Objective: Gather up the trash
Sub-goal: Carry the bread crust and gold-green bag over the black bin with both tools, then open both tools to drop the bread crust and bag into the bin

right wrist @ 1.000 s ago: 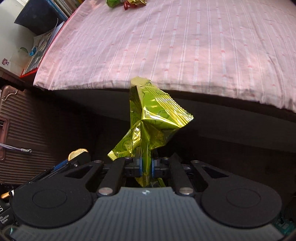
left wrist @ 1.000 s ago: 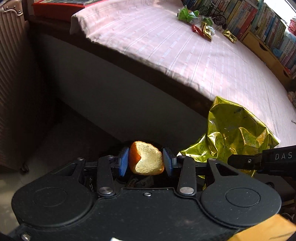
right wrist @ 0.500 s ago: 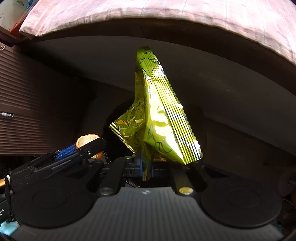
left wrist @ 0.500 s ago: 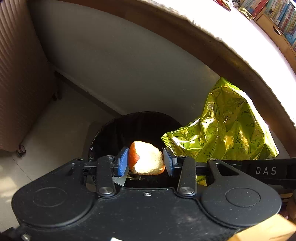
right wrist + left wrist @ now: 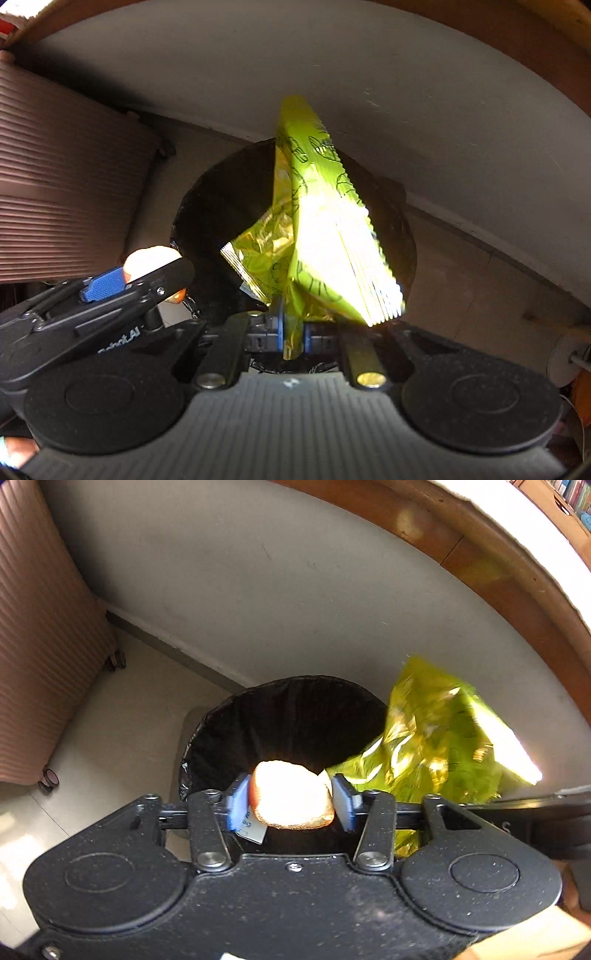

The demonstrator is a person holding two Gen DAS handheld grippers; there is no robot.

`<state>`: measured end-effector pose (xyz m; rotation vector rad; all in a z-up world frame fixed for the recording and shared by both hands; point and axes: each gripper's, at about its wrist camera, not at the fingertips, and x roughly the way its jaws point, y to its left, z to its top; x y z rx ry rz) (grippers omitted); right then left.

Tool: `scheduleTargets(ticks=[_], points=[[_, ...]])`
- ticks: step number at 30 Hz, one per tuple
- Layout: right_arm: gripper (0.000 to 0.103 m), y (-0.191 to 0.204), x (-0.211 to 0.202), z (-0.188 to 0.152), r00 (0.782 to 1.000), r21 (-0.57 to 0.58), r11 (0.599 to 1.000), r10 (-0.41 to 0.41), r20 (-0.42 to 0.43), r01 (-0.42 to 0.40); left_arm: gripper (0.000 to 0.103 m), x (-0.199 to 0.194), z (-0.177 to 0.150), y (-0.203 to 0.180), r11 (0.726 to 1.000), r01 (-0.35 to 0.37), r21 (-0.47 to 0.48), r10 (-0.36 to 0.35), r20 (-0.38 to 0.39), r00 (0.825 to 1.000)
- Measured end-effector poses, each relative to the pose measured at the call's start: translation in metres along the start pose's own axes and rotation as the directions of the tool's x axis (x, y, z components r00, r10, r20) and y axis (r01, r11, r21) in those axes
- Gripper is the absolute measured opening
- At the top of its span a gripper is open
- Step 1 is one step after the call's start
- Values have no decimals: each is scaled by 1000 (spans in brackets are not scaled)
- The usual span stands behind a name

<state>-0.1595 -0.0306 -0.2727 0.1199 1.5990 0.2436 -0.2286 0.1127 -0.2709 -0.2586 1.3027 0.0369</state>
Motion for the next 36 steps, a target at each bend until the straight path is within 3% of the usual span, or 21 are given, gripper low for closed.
scheduleTargets(ticks=[1,2,7,17,25,30,36], points=[[40,-4,1,0,1000,-7,1000,-8,1,8,57,0,-2,1,1000,-7,0,7,3,1000],[43,-4,1,0,1000,-13,1000,-14,0,14,65,-1,-4,1,1000,-18,-3,18,6,1000],[60,-9,6,2,999,-19,999,-33,-4,33,75,1,-4,5,998,-56,-19,56,5,998],[64,-17,-17,-1,999,-7,999,-32,34,32,77,-21,6,1,999,-48,-21,48,30,998],[67,-17,-81,-1,990,17,1000,17,143,-20,78,-76,28,4,998,-25,-57,32,113,993],[69,-13,-134,-3,971,20,998,45,235,-51,78,-120,47,7,997,-14,-75,26,160,987],[71,-11,-192,-1,928,29,997,62,366,-78,78,-163,73,-4,1000,-1,16,-3,242,970]])
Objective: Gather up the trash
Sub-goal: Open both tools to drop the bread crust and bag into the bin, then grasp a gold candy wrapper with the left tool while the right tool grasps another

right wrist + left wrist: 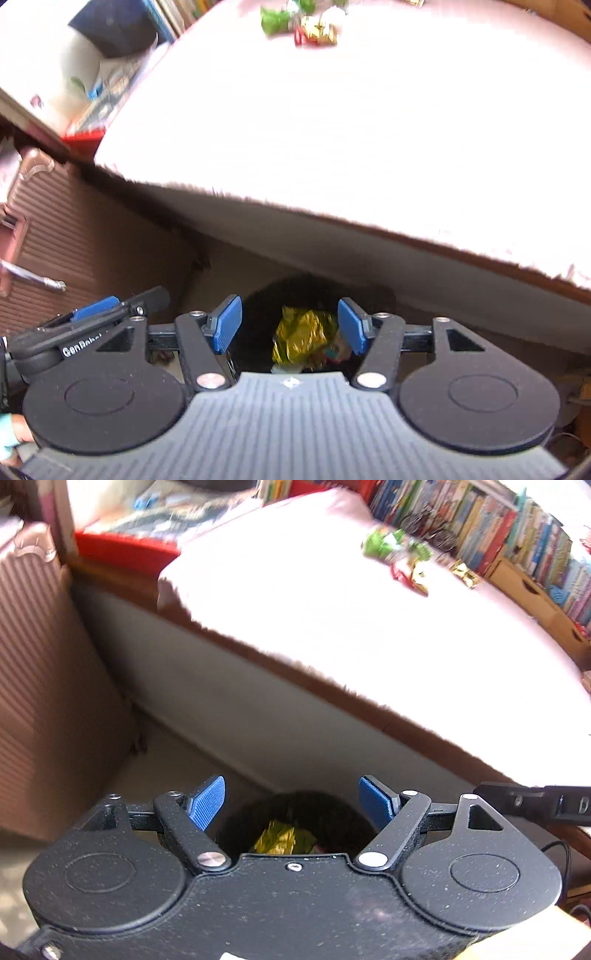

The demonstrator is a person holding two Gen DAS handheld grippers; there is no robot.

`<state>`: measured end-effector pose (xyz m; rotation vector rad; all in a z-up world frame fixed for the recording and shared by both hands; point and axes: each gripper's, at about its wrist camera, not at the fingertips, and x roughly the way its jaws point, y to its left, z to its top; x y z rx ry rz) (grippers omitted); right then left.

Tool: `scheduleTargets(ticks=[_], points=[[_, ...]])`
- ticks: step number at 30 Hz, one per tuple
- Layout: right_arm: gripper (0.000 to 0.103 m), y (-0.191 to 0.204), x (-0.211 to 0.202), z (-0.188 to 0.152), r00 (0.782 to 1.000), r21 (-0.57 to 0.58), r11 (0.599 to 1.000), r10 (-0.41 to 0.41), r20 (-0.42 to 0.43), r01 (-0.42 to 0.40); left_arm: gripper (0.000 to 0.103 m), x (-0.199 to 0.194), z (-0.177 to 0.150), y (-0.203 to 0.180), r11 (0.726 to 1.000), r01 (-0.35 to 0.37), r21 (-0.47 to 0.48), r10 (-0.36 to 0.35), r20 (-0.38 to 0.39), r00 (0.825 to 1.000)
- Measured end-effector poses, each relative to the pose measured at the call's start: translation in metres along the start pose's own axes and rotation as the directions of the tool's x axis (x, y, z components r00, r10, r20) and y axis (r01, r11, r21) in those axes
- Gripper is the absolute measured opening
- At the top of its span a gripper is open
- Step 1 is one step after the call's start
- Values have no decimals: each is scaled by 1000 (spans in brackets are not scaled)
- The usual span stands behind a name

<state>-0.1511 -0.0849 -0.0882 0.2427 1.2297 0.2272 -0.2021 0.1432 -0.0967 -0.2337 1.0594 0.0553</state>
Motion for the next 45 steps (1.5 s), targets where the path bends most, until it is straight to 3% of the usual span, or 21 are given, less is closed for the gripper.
scheduleTargets(ticks=[7,15,22,26,32,37,41,45], points=[[75,-1,-53,33,982,13,1000,3,191,-6,79,-32,37,-22,998,64,15,-66,91,994],[89,-21,-105,97,895,-18,999,-26,446,38,78,-58,107,-63,994,63,94,-85,246,966],[103,-62,-108,180,837,-14,999,-27,546,41,82,-43,179,-109,993,47,106,-79,321,944],[103,-95,-95,232,833,-8,998,-45,551,59,87,-12,214,-144,993,21,119,-61,343,937],[103,-146,-59,300,835,-6,993,-98,541,121,87,59,256,-195,995,19,101,-47,284,958],[101,-170,-13,339,873,-55,984,-127,472,172,87,116,265,-218,999,14,53,-25,206,978],[100,-179,27,363,912,-116,976,-124,392,182,86,153,263,-234,997,-22,77,10,148,989],[98,-177,62,381,934,-170,967,-122,336,187,81,184,262,-240,994,-56,96,46,108,993]])
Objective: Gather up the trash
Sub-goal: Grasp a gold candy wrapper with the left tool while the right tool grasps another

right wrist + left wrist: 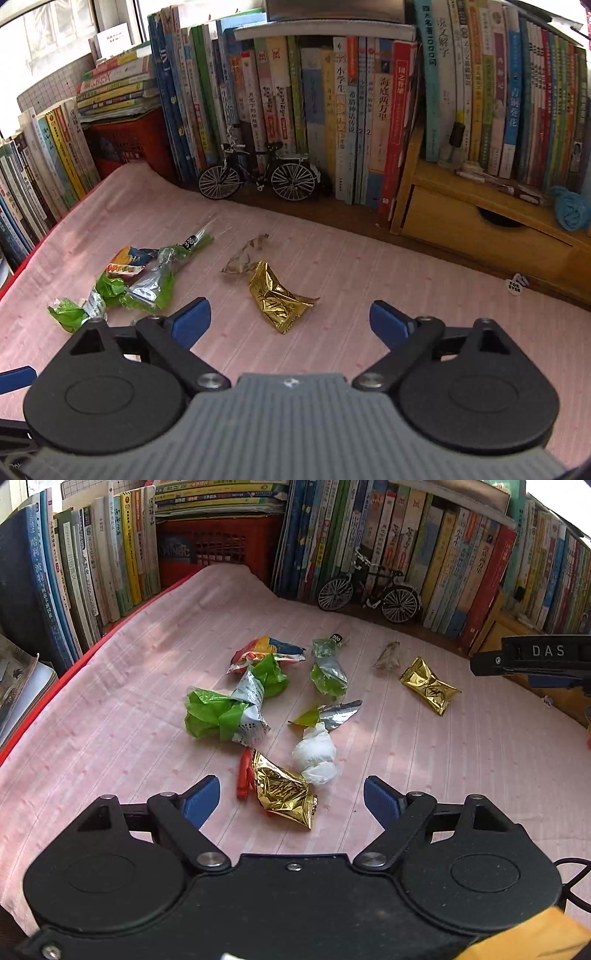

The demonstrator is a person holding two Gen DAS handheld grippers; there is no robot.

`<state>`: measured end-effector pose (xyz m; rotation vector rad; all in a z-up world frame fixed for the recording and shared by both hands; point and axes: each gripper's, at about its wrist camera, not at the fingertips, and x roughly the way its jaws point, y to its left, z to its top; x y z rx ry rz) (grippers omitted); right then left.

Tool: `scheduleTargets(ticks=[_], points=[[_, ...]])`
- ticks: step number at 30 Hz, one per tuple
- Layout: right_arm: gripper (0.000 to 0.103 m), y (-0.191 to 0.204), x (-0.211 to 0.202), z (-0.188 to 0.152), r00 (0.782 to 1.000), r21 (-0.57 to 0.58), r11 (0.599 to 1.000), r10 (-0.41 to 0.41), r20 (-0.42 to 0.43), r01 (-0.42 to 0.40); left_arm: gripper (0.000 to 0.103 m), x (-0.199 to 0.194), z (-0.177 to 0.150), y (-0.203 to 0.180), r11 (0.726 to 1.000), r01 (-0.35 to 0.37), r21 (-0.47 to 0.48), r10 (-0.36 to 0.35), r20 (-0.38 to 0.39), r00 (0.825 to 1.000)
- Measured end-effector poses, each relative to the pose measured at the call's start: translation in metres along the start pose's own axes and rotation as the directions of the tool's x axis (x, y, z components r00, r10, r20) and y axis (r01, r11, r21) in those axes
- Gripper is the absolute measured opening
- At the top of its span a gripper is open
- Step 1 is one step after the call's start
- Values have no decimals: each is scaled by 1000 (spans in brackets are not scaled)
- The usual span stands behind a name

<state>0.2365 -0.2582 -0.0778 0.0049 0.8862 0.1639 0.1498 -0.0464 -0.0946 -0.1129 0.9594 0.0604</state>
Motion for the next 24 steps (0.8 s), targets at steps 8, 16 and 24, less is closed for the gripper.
scheduleTargets(ticks=[8,16,24], points=[[96,8,61,12,996,-47,999,16,-84,-20,64,40,1,-1,999,-31,-19,29,-75,997],[85,17,101,13,989,-68,997,11,-146,-21,30,41,-2,0,999,-19,-36,16,-81,997],[33,8,92,2,982,35,997,80,-173,-75,30,20,3,5,997,0,-73,-2,-36,999]])
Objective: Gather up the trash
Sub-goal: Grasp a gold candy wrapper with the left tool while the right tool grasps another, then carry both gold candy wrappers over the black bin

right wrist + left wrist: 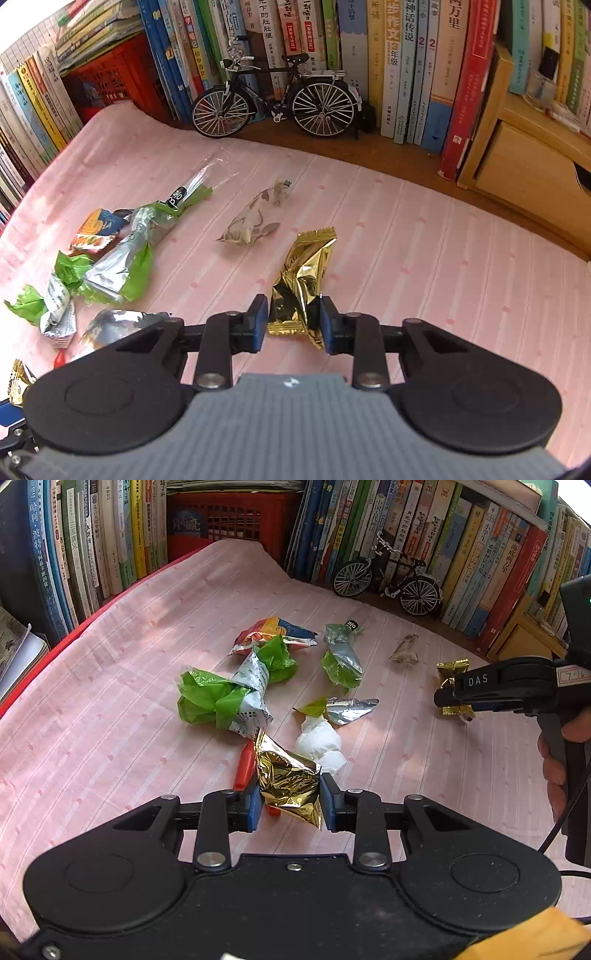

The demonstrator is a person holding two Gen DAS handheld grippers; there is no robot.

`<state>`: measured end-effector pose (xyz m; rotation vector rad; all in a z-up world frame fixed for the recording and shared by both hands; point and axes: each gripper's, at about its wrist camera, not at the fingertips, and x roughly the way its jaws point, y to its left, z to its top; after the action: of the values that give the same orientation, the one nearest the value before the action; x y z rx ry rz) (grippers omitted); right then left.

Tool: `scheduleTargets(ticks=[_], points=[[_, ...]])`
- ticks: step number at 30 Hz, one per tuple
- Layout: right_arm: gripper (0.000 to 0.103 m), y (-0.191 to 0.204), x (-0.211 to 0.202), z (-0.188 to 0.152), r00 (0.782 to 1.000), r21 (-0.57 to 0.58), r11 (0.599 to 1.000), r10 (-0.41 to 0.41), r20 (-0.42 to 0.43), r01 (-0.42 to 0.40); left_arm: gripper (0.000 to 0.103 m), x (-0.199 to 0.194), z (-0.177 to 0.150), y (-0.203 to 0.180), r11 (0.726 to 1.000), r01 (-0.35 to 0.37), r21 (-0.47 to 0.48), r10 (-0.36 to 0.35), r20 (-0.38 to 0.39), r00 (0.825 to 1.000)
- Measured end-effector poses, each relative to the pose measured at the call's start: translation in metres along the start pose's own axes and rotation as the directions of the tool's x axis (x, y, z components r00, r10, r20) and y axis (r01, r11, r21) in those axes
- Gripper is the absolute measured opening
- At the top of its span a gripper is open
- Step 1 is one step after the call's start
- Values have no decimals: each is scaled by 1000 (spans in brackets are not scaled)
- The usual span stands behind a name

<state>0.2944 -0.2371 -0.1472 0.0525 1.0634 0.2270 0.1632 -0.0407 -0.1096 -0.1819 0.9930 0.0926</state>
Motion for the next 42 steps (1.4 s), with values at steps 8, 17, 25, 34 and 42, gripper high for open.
scheduleTargets(ticks=[8,17,25,34,42], points=[[32,-11,-32,-29,999,86,995,53,9,-54,29,-16,-4,-2,1000,12,-17,-12,19,1000],[32,6,-86,-77,995,129,986,103,7,-103,29,-64,-23,1,999,43,-13,-42,50,998],[32,43,-138,-136,995,124,987,99,14,-100,29,-126,-69,43,996,72,-44,-69,64,996],[32,115,-205,-211,993,141,984,103,54,-110,29,-215,-140,120,991,129,-42,-125,94,988],[32,186,-252,-280,990,121,985,112,85,-122,29,-270,-197,179,989,145,-12,-143,97,985]])
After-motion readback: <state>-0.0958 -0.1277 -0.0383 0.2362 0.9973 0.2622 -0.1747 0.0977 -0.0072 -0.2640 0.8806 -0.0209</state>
